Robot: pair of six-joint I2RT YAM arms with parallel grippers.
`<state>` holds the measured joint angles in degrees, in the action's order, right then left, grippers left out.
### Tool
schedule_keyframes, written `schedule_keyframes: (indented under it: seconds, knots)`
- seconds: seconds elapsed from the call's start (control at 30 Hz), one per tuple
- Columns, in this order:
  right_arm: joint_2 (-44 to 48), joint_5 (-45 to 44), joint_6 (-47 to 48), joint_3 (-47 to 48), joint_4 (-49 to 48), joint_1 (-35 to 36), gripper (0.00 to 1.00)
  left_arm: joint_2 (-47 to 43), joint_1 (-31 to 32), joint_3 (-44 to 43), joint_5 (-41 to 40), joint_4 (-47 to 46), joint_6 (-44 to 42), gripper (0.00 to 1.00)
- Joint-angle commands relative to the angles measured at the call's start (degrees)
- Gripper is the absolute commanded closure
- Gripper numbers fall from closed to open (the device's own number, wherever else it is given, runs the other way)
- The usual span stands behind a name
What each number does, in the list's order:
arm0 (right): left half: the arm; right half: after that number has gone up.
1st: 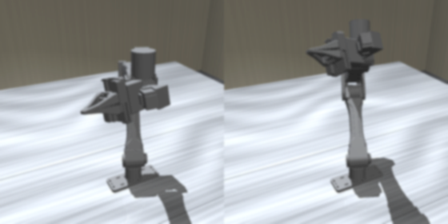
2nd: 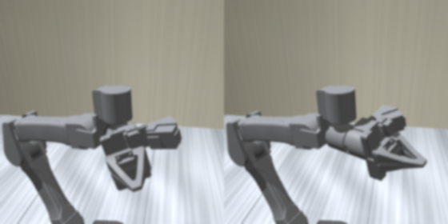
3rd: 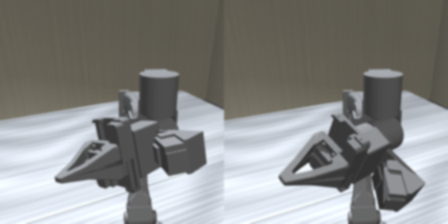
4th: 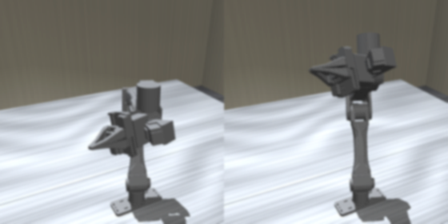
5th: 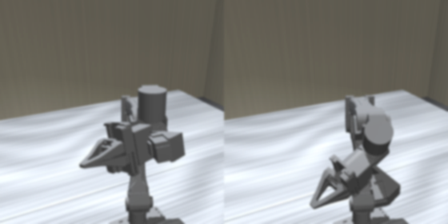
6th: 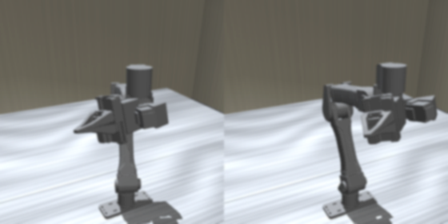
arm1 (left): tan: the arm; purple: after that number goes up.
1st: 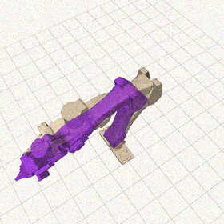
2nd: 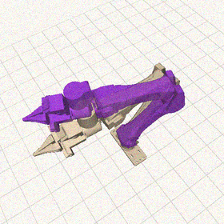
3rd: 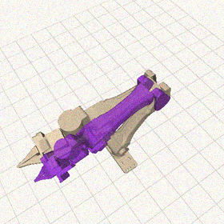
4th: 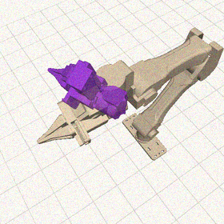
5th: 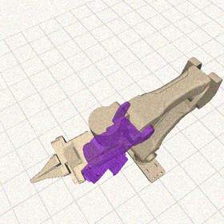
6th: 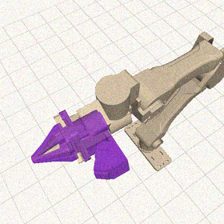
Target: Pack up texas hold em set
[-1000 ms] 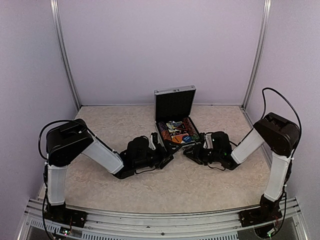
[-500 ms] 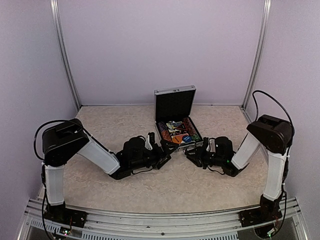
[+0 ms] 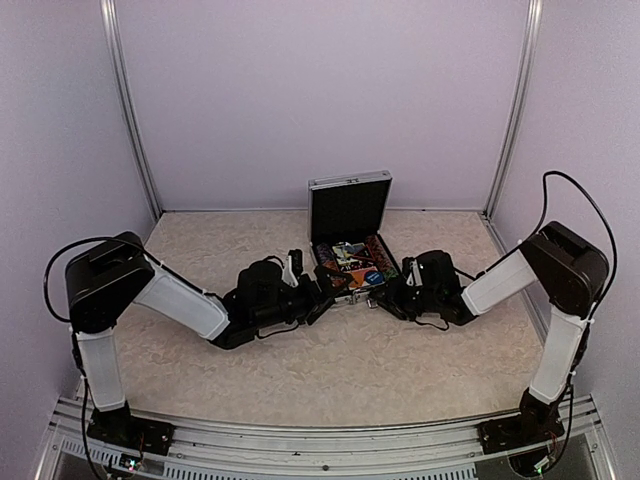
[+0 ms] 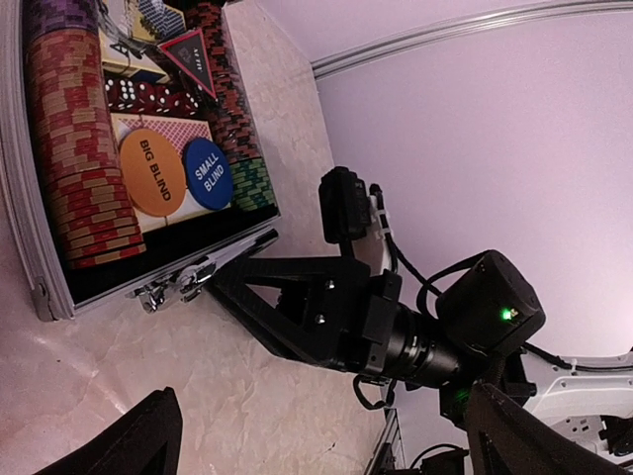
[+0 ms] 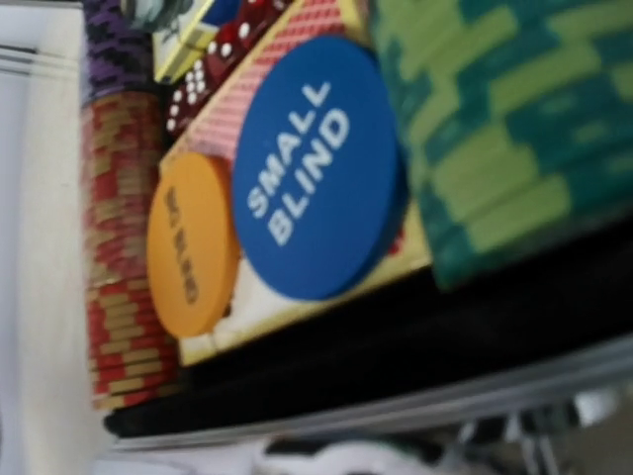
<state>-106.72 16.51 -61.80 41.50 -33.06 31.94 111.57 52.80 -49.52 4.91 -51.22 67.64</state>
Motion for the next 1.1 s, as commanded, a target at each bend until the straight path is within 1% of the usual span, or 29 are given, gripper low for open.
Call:
schedule_keyframes:
  seconds: [0.0, 0.2, 0.37, 0.5, 0.63, 0.8, 1.07]
  knots:
    - [-0.3, -2.2, 4.9, 1.0, 7.1, 0.2, 0.63, -2.6, -0.6, 0.8, -0.4, 0.0, -1.8, 0.01]
    - [-2.4, -1.3, 5.7, 0.8, 5.1, 0.3, 0.62, -3.1, -2.1, -0.3, 1.1, 1.5, -3.0, 0.01]
    - [-5.6, 3.5, 4.4, 0.3, -1.7, 0.4, 0.61, -2.8, -4.6, -1.7, 2.4, 2.0, -3.3, 0.01]
    - [-6.1, 4.7, 2.1, -1.9, -6.8, 0.6, 0.61, -3.3, -5.8, -2.5, 3.0, 2.9, -4.0, 0.01]
    - [-5.6, 5.1, 0.1, -4.1, -10.0, 0.7, 0.61, -3.7, -5.9, -2.4, 2.9, 3.2, -4.4, 0.01]
    - [-5.5, 6.1, -3.1, -7.1, -16.6, 0.8, 0.61, -3.2, -5.9, -1.7, 3.2, 1.9, -3.8, 0.01]
    - [-8.3, 6.5, -5.6, -7.3, -22.9, 0.7, 0.61, -2.8, -5.9, -1.6, 3.4, 1.2, -3.5, 0.01]
